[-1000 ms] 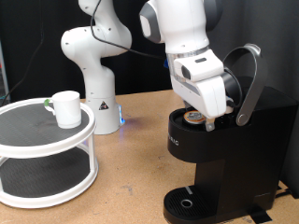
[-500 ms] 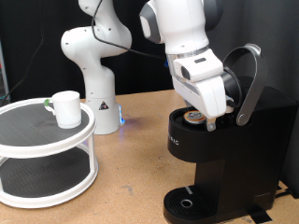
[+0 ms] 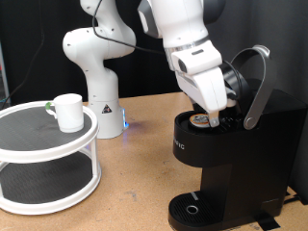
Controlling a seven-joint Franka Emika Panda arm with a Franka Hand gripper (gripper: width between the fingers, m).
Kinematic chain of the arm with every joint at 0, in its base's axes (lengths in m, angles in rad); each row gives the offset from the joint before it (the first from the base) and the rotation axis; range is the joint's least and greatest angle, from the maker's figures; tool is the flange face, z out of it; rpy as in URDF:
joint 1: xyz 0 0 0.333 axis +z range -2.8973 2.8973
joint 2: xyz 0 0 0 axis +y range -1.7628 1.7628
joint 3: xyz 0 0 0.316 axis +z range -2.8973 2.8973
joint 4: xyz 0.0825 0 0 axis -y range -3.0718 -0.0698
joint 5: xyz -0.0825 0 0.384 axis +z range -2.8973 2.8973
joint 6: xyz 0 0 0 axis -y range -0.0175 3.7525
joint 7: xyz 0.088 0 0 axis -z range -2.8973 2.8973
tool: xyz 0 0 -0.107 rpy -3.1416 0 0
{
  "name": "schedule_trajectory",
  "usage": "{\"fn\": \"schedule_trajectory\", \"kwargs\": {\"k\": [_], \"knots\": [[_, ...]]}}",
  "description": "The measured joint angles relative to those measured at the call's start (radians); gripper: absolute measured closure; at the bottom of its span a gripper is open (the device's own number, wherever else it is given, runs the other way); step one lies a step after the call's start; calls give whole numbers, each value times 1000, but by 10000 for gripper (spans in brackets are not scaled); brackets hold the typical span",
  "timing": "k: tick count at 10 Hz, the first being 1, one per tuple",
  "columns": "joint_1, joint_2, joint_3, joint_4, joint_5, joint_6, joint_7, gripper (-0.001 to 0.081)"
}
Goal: Make a cup of coffee with the keurig machine
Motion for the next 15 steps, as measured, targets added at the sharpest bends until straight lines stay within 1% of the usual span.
{"fn": "schedule_trajectory", "kwargs": {"k": [3, 4, 5, 7, 9, 10, 12, 14, 15], "knots": [[-16, -58, -1, -1, -7, -8, 8, 1], [-20, -73, -2, -10, -10, -15, 8, 1], [-20, -71, -1, -10, -10, -15, 8, 1], [-20, -74, -5, -11, -4, -26, -36, 1], [-20, -105, -21, -10, 18, -79, -88, 1], [-20, -128, -30, -7, 29, -107, -94, 1], [-21, -175, -45, 12, 45, -151, -93, 1], [-25, -212, -56, 46, 53, -183, -75, 1], [-26, -227, -64, 68, 53, -214, -69, 1]]}}
